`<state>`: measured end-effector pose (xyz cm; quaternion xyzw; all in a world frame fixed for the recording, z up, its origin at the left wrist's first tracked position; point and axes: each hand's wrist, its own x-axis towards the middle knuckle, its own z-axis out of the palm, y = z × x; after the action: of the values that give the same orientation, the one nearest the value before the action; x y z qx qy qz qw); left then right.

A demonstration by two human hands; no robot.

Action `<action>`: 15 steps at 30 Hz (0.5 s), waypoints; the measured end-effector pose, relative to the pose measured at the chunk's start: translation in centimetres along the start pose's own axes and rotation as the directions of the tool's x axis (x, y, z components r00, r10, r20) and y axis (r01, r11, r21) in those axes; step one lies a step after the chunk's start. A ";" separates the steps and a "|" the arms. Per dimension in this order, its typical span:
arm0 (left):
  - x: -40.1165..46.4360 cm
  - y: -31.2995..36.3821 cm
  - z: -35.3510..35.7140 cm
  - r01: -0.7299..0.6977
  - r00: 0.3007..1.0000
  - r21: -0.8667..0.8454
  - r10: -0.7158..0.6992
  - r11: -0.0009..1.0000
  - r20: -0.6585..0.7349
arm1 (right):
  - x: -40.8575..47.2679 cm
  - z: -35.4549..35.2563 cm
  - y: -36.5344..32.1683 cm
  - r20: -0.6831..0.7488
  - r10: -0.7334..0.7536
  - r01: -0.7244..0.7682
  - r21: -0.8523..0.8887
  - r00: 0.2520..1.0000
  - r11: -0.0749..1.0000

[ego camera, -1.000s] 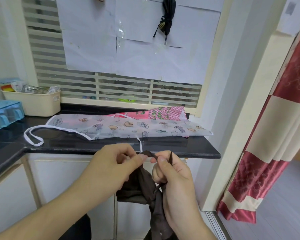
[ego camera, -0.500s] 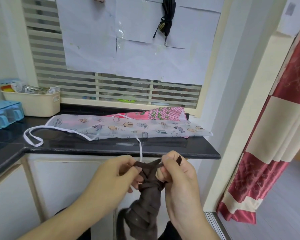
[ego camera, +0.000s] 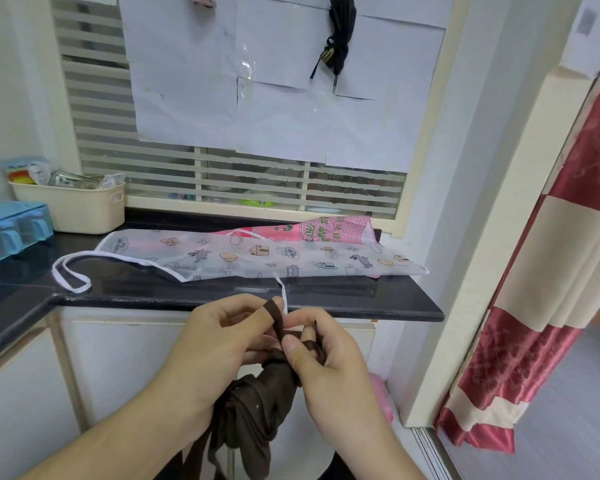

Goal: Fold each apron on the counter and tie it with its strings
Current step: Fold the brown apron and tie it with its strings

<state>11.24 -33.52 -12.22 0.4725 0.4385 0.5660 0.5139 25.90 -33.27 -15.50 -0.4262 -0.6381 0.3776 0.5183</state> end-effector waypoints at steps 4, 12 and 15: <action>0.2 -0.2 0.2 0.014 1.000 0.002 -0.014 1.000 0.001 | 0.2 0.2 -0.4 0.040 -0.006 0.008 -0.028 0.999 1.000; 0.1 -0.8 -0.2 0.029 0.990 -0.011 -0.027 1.000 0.136 | 0.6 0.0 -0.1 -0.154 0.090 -0.063 0.170 0.984 0.983; -0.1 -0.9 -0.2 0.035 0.986 -0.007 -0.034 0.999 0.161 | 0.6 -0.2 -0.4 -0.165 0.084 -0.060 0.147 0.983 0.987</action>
<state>11.17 -33.54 -13.14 0.5065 0.4009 0.5191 0.5597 25.94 -32.80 -14.88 -0.4420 -0.5472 0.4025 0.5859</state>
